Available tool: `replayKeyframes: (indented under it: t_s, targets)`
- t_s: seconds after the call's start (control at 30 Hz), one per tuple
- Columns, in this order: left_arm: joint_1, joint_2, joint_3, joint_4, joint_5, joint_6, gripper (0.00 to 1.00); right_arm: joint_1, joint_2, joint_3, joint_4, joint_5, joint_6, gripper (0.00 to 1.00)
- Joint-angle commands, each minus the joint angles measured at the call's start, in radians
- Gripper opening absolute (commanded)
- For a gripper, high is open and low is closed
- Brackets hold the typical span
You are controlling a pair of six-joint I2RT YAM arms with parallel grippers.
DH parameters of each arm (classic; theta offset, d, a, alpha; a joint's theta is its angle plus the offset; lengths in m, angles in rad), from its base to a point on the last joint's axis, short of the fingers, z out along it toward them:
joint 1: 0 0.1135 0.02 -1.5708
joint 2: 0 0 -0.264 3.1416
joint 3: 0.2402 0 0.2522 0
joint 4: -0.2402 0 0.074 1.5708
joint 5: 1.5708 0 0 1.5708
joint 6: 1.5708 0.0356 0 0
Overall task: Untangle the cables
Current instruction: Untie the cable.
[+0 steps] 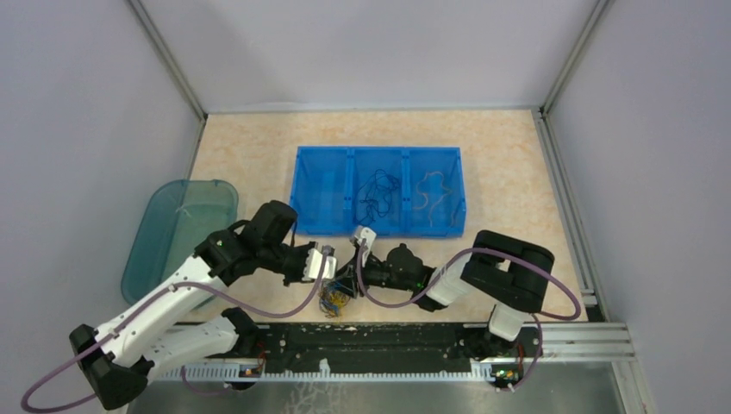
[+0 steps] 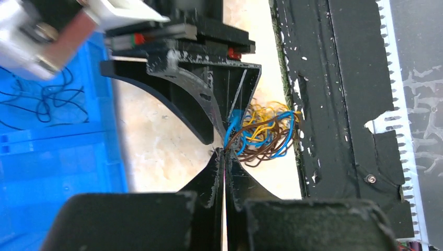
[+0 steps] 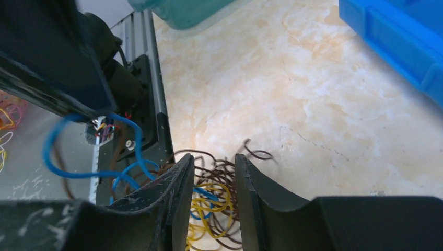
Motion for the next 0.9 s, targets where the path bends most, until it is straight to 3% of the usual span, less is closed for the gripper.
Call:
replayKeyframes:
  t_s: [0.0, 0.17, 0.33, 0.57, 0.87]
  targets:
    - [-0.006, -0.030, 0.076, -0.045, 0.023, 0.037, 0.00, 0.011, 0.032, 0.005, 0.112, 0.019, 0.022, 0.34]
    - [-0.006, -0.089, 0.094, 0.054, 0.002, 0.034, 0.00, 0.010, -0.025, -0.065, 0.109, 0.099, 0.021, 0.32]
    - [-0.006, -0.155, 0.049, 0.130, 0.009, 0.047, 0.00, 0.000, -0.279, -0.128, -0.014, 0.171, -0.037, 0.49]
    - [-0.007, -0.181, 0.020, 0.167, 0.016, 0.067, 0.00, -0.022, -0.552, -0.078, -0.273, 0.090, -0.156, 0.58]
    - [-0.007, -0.166, 0.033, 0.179, 0.034, 0.059, 0.00, -0.022, -0.525, 0.027, -0.378, -0.033, -0.285, 0.52]
